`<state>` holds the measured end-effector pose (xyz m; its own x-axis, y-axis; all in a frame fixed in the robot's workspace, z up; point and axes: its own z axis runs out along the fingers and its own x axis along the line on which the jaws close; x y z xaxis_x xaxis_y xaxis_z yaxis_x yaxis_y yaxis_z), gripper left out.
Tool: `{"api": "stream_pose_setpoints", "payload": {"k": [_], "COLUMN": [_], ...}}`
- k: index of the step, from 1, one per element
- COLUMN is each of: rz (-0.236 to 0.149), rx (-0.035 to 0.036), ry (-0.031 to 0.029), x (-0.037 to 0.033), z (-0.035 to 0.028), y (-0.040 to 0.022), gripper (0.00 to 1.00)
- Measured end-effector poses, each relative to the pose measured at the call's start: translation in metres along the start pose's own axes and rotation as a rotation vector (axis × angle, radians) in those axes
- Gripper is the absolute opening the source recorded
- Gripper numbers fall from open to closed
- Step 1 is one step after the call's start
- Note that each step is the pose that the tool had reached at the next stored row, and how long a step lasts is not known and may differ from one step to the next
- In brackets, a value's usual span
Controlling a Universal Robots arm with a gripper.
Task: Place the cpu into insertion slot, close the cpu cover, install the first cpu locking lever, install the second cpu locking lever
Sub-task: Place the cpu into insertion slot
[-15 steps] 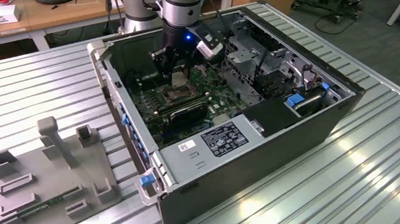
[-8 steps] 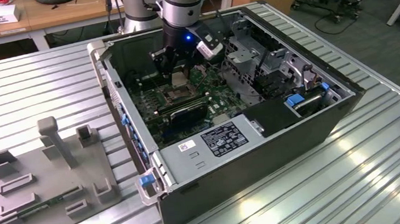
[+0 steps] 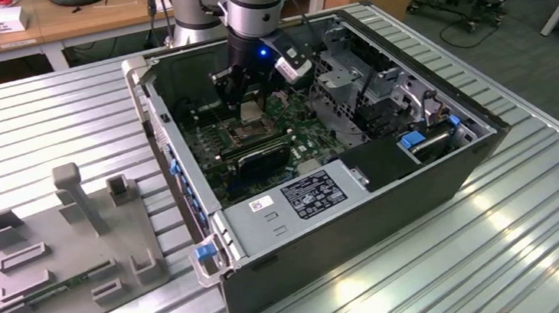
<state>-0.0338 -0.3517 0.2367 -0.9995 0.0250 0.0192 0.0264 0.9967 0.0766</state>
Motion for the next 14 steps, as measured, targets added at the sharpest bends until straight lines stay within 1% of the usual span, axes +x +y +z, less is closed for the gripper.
{"api": "stream_pose_setpoints", "payload": {"k": [2, 3, 14], "rz": [0.003, 0.013, 0.207], "rx": [0.0000, -0.0001, -0.0038], "ry": [-0.0003, -0.0010, -0.0159], "x": [0.0000, 0.0000, 0.0000], "z": [0.0000, 0.0001, 0.0017], "y": [0.0000, 0.0000, -0.0001], "gripper": [0.54, 0.54, 0.54]}}
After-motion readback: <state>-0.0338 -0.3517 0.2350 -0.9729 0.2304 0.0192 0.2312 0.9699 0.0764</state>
